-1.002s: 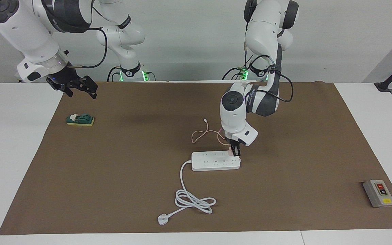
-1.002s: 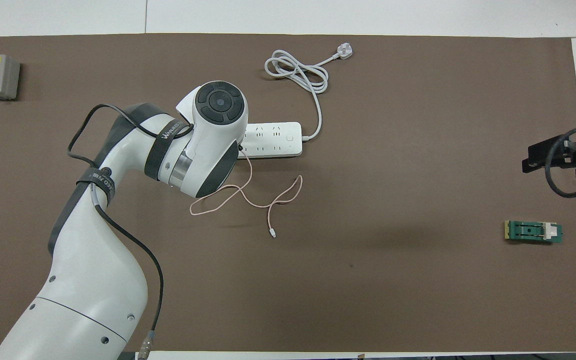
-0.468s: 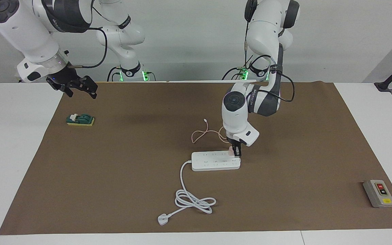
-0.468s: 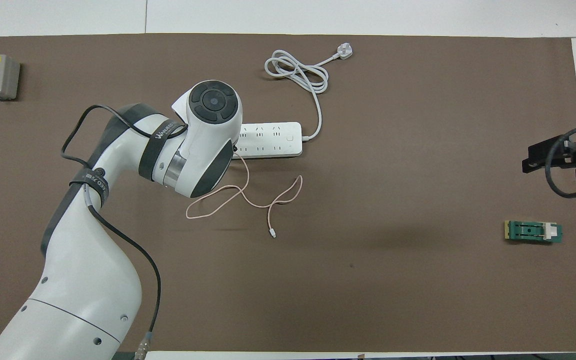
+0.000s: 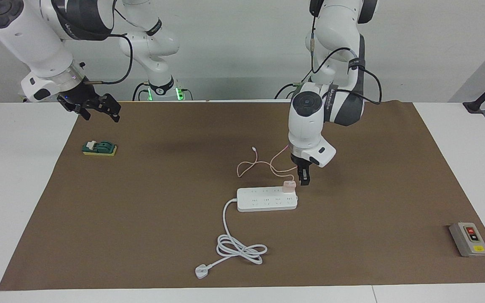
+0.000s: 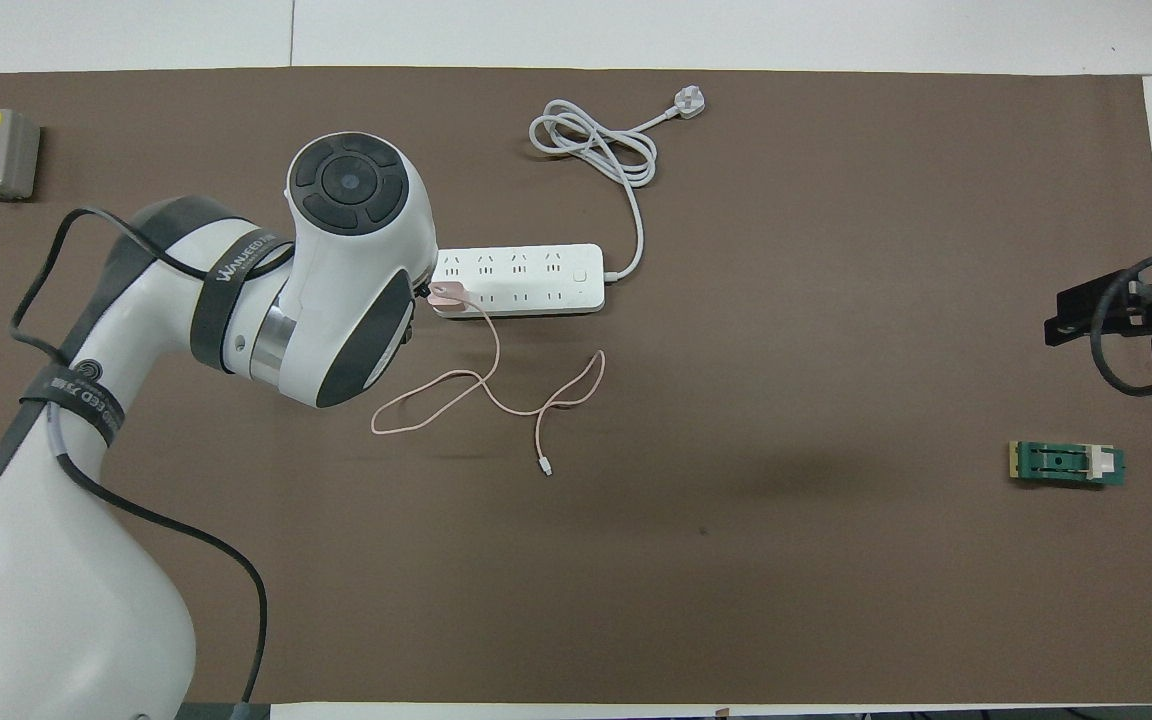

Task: Plug charger into power strip
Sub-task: 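Open the left gripper and withdraw it from the plugged charger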

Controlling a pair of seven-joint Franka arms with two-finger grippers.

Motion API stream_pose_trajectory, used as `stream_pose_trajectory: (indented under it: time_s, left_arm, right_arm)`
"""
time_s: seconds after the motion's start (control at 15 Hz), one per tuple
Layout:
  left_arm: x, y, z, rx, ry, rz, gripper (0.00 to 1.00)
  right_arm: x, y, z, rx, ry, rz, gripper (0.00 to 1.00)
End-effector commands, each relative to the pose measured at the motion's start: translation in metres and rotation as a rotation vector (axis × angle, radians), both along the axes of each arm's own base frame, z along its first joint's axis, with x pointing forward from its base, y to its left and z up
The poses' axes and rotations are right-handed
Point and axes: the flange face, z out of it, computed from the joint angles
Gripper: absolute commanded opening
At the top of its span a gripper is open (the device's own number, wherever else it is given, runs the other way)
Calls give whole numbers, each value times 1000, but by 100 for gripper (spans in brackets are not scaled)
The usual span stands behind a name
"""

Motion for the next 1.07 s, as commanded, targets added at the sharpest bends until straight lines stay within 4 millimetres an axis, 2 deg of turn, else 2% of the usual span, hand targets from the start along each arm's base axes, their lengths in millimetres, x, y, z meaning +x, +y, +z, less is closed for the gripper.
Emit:
stream_pose_trajectory:
  time_s: [0.0,0.2,0.53,0.67,0.8,1.0]
  left_arm:
    - [-10,21,34,-51,16,-50,73]
    - [-8,43,66,-59,10,-145,78]
    - [-24,100,142,-111,25,-414,82]
    - [-33,125,162,-109,48,-519,83]
    - [-39,149,175,-106,70,-623,93]
    - [-48,186,194,-106,91,-753,94]
  right_arm:
    - [-4,-3,4,-8,9,20,100]
    - [-4,-3,4,-6,9,19,100]
    - [-4,-3,4,-8,9,20,100]
    - [-4,-3,5,-6,6,19,100]
    - [-4,-3,4,-8,9,20,100]
    - [-4,-2,4,-6,9,21,100]
